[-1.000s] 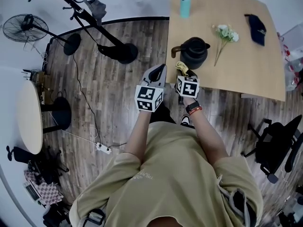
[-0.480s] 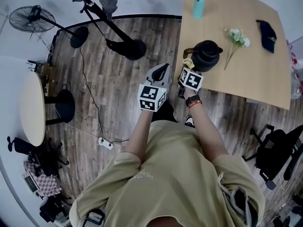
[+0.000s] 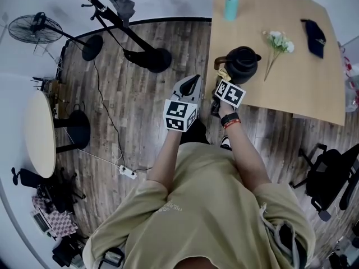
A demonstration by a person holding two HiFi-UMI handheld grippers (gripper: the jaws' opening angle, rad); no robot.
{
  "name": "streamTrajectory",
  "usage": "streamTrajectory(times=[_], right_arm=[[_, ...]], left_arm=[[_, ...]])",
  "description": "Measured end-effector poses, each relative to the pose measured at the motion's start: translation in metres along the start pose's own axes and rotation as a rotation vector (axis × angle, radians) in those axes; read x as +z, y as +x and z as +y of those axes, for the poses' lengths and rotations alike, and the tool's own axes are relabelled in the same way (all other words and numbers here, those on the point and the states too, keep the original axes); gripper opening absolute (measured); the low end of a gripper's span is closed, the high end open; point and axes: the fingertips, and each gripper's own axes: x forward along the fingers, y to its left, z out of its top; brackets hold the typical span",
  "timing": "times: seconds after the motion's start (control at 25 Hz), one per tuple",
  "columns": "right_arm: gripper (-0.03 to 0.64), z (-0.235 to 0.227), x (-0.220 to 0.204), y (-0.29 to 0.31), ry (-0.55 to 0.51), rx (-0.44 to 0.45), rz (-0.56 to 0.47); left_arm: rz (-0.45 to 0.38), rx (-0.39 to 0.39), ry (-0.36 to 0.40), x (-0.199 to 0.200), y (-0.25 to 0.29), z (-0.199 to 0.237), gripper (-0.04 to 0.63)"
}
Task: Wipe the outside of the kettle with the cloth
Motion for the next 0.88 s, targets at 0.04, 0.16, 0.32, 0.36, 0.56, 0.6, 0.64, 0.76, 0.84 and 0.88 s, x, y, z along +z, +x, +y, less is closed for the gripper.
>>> streamTrajectory(times=[0.04, 0.16, 0.32, 0.36, 0.56, 0.6, 0.64, 0.76, 0.84, 0.88], right_arm=[[0.14, -0.001, 0.0, -0.002, 0.006, 0.002, 0.0], [0.14, -0.006, -0.001, -0.006, 0.007, 0.009, 0.0], [0.14, -0.01, -0.003, -0.012, -0.003, 0.022, 0.009], [0.14, -0.011, -0.003, -0.013, -0.006, 0.026, 0.011], [0.14, -0.018, -0.006, -0.021, -0.035, 0.047, 0.024], [0.14, -0.02, -0.006, -0.022, -0.041, 0.05, 0.027], [0.14, -0.022, -0.007, -0.024, -0.045, 0.051, 0.029], [0.14, -0.029, -0.007, -0.028, -0.056, 0.056, 0.033], [0.14, -0.035, -0.007, -0.032, -0.068, 0.059, 0.036], [0.14, -0.037, -0.007, -0.033, -0.074, 0.059, 0.039]], left_arm=[[0.0, -0.001, 0.001, 0.0, 0.0, -0.002, 0.021], [0.0, -0.003, 0.003, 0.001, 0.001, -0.007, 0.021], [0.002, -0.004, 0.002, -0.002, 0.003, -0.013, 0.021], [0.003, -0.005, 0.002, -0.002, 0.003, -0.014, 0.021], [0.003, -0.012, 0.0, -0.003, 0.005, -0.025, 0.021], [0.002, -0.014, 0.0, -0.002, 0.006, -0.027, 0.021], [0.001, -0.015, 0.0, -0.002, 0.007, -0.029, 0.021], [-0.001, -0.02, 0.0, -0.002, 0.011, -0.038, 0.021], [-0.002, -0.022, -0.001, -0.002, 0.012, -0.045, 0.021], [-0.002, -0.022, -0.001, -0.002, 0.013, -0.048, 0.021]])
